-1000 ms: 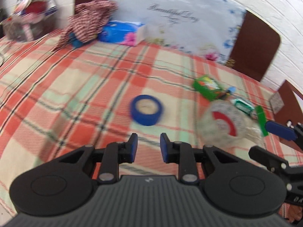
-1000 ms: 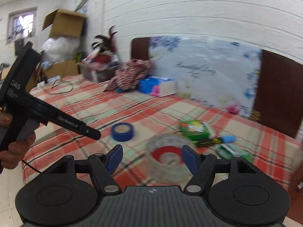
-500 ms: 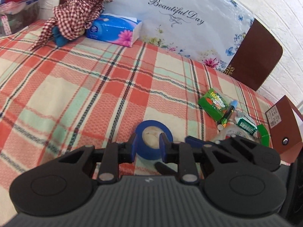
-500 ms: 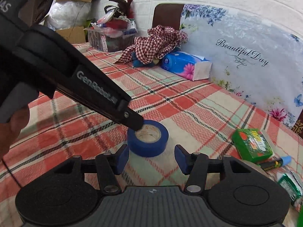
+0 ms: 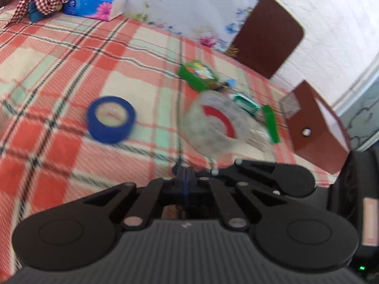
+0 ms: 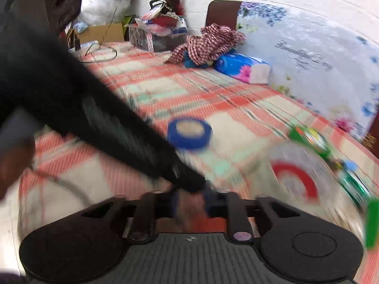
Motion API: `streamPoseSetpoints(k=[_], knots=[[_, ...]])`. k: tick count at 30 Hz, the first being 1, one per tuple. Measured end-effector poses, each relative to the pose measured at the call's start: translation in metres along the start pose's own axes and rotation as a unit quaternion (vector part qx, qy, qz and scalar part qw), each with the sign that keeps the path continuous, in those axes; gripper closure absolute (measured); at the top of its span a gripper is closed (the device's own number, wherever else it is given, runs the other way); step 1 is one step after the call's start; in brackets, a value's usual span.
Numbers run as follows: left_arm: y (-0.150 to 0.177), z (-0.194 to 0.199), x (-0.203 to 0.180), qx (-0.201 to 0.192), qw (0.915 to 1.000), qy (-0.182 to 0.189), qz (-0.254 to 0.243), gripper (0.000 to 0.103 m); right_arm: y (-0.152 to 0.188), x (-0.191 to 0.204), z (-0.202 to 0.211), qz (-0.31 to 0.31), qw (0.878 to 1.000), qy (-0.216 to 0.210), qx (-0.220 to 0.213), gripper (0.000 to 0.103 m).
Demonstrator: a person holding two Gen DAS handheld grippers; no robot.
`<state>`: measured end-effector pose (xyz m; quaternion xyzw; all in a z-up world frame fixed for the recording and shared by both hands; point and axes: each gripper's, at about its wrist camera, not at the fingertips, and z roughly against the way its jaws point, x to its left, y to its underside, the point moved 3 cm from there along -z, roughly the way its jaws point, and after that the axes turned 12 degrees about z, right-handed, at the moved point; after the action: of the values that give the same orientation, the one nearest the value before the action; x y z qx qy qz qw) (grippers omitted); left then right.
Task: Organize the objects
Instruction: 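Lower the right gripper onto the blue tape roll and grasp it, then carry the blue tape into the brown box and open the right gripper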
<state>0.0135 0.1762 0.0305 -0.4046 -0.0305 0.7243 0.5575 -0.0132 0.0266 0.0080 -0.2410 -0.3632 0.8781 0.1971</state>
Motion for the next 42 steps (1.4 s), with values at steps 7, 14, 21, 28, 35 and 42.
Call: streamPoseSetpoints(k=[7,14,21,28,35,42], knots=[[-0.043,0.005,0.027,-0.061,0.9917,-0.104,0.043,0.096,0.000,-0.007,0.020,-0.012,1.000,0.006,-0.024,0.069],[-0.076,-0.013,0.038,-0.033,0.9898,-0.138,0.011,0.095,-0.034,-0.009,-0.030,-0.028,0.999,-0.007,-0.045,0.046],[-0.083,-0.025,0.046,-0.026,0.9924,-0.120,0.002,0.095,-0.054,-0.009,-0.079,-0.007,0.999,-0.008,-0.031,0.045],[-0.067,-0.018,0.043,-0.023,0.9964,-0.080,0.018,0.094,-0.050,-0.016,-0.080,-0.039,0.998,-0.023,-0.031,0.047],[-0.031,-0.031,0.016,0.023,0.9974,-0.065,0.018,0.102,-0.018,-0.002,-0.033,-0.020,0.999,-0.009,-0.030,0.047],[0.038,-0.058,-0.077,0.094,0.9950,0.006,-0.035,0.102,0.067,-0.021,0.062,-0.077,0.996,0.053,-0.009,0.047]])
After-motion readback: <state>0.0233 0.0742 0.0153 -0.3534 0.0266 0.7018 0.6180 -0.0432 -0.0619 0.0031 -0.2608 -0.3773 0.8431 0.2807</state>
